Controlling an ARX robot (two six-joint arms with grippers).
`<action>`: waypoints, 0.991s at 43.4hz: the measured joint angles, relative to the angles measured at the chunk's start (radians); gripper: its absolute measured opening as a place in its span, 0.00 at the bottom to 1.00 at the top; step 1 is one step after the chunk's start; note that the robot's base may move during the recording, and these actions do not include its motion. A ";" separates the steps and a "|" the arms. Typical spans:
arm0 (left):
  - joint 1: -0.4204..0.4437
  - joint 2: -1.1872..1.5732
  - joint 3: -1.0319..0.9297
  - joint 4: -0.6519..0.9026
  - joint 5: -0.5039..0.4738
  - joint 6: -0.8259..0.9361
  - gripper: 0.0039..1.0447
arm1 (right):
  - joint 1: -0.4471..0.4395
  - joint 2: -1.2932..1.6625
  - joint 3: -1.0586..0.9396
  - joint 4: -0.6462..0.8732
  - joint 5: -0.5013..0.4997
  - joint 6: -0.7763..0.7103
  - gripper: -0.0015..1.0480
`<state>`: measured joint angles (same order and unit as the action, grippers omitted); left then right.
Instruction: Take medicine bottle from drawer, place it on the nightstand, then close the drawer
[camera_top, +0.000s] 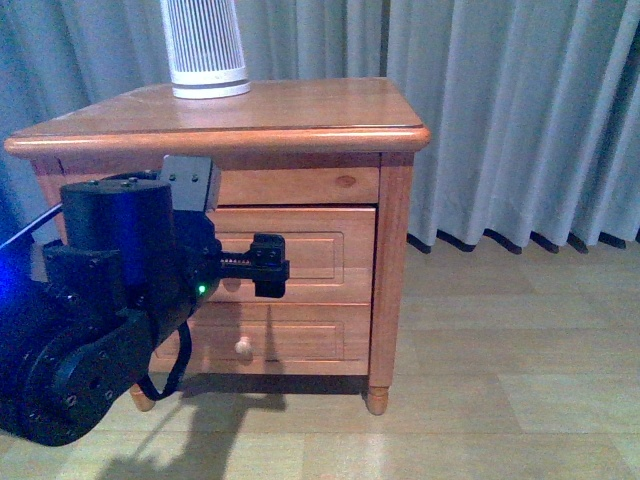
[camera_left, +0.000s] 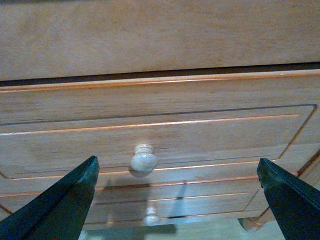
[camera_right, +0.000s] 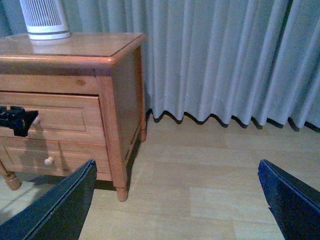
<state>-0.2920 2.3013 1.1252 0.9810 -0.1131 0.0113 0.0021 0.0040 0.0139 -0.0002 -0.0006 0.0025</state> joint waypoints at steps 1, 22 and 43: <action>0.000 0.011 0.013 -0.005 0.000 0.000 0.94 | 0.000 0.000 0.000 0.000 0.000 0.000 0.93; 0.033 0.191 0.198 -0.070 0.007 -0.067 0.94 | 0.000 0.000 0.000 0.000 0.000 0.000 0.93; 0.060 0.242 0.297 -0.111 0.016 -0.097 0.94 | 0.000 0.000 0.000 0.000 0.000 0.000 0.93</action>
<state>-0.2325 2.5435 1.4223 0.8700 -0.0967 -0.0853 0.0021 0.0040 0.0139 -0.0002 -0.0006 0.0025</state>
